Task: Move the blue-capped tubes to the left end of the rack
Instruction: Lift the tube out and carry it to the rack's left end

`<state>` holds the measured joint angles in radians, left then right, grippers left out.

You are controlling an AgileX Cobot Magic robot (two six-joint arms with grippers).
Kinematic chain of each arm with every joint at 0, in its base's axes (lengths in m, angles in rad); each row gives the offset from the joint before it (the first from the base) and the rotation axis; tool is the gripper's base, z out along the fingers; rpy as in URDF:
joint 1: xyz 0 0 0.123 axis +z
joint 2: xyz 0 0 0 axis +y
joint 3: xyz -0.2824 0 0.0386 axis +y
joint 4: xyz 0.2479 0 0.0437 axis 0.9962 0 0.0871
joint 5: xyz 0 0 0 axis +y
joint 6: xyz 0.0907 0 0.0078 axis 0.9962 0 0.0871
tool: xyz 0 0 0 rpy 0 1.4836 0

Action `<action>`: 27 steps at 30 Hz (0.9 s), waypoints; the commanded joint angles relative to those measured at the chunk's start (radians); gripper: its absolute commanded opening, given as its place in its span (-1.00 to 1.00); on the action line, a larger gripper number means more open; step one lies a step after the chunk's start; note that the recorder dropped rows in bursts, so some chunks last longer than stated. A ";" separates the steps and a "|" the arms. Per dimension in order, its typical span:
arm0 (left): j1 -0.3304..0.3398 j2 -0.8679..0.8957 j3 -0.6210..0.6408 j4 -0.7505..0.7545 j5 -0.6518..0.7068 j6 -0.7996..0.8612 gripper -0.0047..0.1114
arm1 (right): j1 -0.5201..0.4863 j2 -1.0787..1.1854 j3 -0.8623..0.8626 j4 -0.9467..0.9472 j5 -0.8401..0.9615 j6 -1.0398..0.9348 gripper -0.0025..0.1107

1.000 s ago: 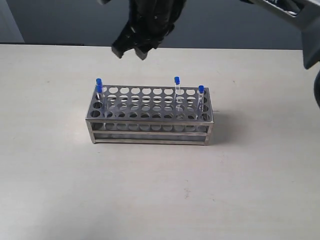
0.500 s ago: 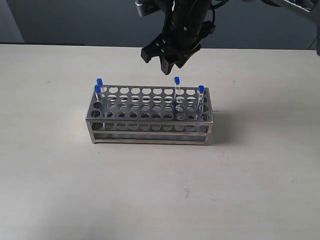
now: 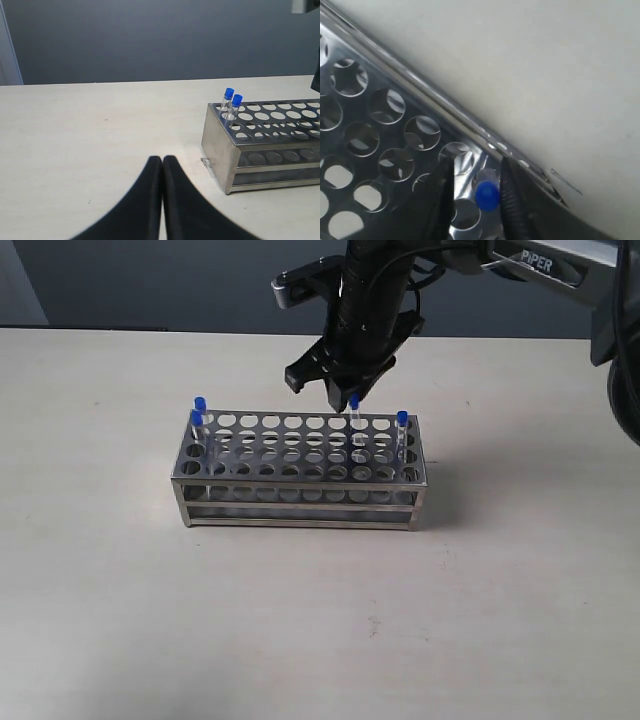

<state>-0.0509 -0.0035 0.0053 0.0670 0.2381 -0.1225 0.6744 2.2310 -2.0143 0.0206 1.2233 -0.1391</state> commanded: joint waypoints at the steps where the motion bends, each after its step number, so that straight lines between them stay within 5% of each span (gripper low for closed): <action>1: -0.011 0.003 -0.005 0.001 -0.007 -0.001 -0.90 | -0.005 -0.004 0.006 -0.014 -0.002 -0.007 -0.98; 27: -0.011 0.003 -0.005 0.001 -0.007 -0.001 -0.90 | -0.001 -0.224 0.006 -0.006 -0.002 -0.007 -0.95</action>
<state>-0.0509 -0.0035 0.0053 0.0670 0.2381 -0.1225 0.6744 2.0340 -2.0104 0.0102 1.2236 -0.1416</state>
